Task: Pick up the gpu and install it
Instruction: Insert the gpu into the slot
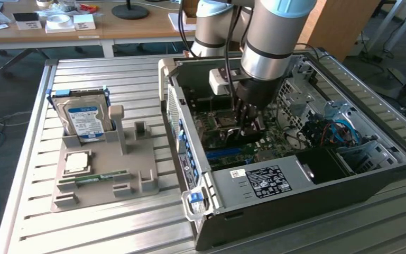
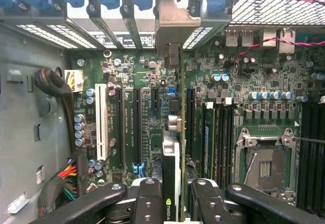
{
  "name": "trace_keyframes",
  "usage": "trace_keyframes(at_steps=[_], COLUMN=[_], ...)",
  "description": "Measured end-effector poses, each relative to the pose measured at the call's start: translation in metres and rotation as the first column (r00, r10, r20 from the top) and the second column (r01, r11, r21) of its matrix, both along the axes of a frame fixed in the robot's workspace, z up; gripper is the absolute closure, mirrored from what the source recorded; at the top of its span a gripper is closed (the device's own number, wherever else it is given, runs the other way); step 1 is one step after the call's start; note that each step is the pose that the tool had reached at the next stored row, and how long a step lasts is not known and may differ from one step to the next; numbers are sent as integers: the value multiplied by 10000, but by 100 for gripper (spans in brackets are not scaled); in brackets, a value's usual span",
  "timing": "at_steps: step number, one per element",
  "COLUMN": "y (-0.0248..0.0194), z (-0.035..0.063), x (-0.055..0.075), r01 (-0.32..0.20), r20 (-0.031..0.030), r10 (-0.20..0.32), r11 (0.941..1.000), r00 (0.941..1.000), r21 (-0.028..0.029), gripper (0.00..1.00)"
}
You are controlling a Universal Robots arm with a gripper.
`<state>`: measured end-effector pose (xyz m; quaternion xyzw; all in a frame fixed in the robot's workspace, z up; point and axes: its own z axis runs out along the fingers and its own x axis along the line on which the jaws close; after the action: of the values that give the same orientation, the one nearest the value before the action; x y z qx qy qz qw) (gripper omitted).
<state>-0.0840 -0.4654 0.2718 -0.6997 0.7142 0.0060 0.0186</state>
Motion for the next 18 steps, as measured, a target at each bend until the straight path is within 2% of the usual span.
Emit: trace_keyframes(at_steps=[18], y=[0], z=[0], x=[-56], r01=[-1], r20=[-1], r10=[1], r11=[10000], r00=[10000], r21=[-1], gripper=[73])
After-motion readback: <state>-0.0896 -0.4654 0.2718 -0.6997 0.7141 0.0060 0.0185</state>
